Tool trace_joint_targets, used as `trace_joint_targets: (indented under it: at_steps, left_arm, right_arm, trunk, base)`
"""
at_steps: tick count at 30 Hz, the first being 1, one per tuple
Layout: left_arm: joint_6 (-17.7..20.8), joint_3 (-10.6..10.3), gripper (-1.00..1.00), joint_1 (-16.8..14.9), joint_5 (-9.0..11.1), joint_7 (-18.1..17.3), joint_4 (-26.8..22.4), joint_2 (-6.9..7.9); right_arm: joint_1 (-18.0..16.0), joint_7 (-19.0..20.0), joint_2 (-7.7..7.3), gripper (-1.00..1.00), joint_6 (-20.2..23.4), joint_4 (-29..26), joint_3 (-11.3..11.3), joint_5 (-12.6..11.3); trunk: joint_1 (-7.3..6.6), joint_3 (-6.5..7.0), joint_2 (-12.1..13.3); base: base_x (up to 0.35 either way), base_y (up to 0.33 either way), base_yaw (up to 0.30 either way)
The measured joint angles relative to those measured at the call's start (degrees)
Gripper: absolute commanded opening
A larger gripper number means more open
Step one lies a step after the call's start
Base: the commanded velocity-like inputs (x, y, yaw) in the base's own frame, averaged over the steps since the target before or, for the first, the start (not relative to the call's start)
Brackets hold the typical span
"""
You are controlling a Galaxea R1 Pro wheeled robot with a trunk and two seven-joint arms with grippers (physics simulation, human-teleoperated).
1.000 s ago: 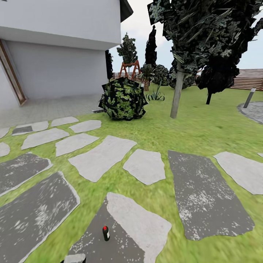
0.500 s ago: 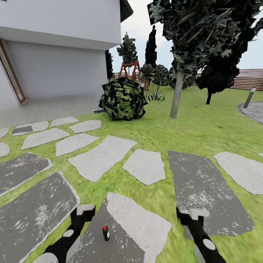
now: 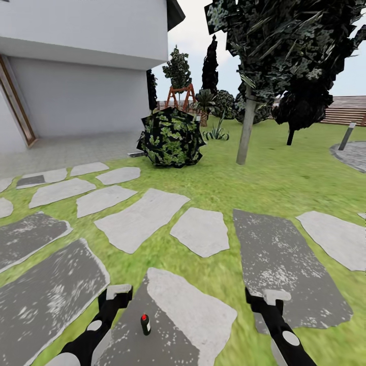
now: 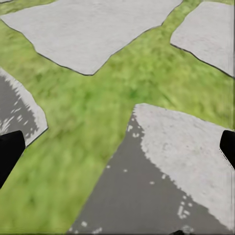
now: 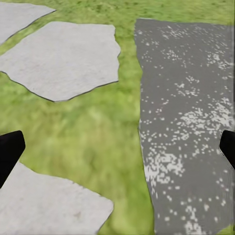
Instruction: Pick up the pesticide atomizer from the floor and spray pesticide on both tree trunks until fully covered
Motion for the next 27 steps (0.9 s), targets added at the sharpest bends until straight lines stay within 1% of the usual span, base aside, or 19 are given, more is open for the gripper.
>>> trace_joint_targets:
  at_steps: [4,10,18,21,27]
  left_arm:
    - [0.06,0.03,1.0,0.01,0.01,0.05,0.21,-0.11]
    - [0.16,0.1,1.0,0.02,0.01,0.09,0.27,-0.14]
    - [0.29,0.35,1.0,0.02,0.08,0.1,0.23,-0.06]
    - [0.19,0.24,1.0,0.01,0.11,0.09,-0.02,-0.07]
    - [-0.02,0.07,1.0,0.0,0.17,-0.1,-0.25,-0.07]
  right_arm:
    - [-0.03,-0.07,0.01,1.0,-0.01,0.04,-0.05,-0.02]
    - [-0.04,-0.11,0.01,1.0,-0.02,0.05,-0.06,-0.03]
    - [-0.03,-0.05,0.01,1.0,-0.02,0.06,-0.05,-0.03]
    - [-0.02,-0.09,0.0,1.0,-0.03,0.06,-0.05,-0.03]
    - [-0.01,-0.08,0.0,1.0,-0.03,0.06,-0.05,-0.03]
  trunk:
    - [0.0,0.0,0.0]
    - [0.0,0.0,0.0]
    - [-0.02,0.0,0.0]
    - [-0.01,0.0,0.0]
    - [0.0,-0.02,0.0]
  base:
    - [0.0,-0.242,0.144]
    - [0.017,-0.266,0.26]
    - [0.159,-0.237,0.276]
    - [0.084,-0.07,0.165]
    - [0.013,-0.011,0.027]
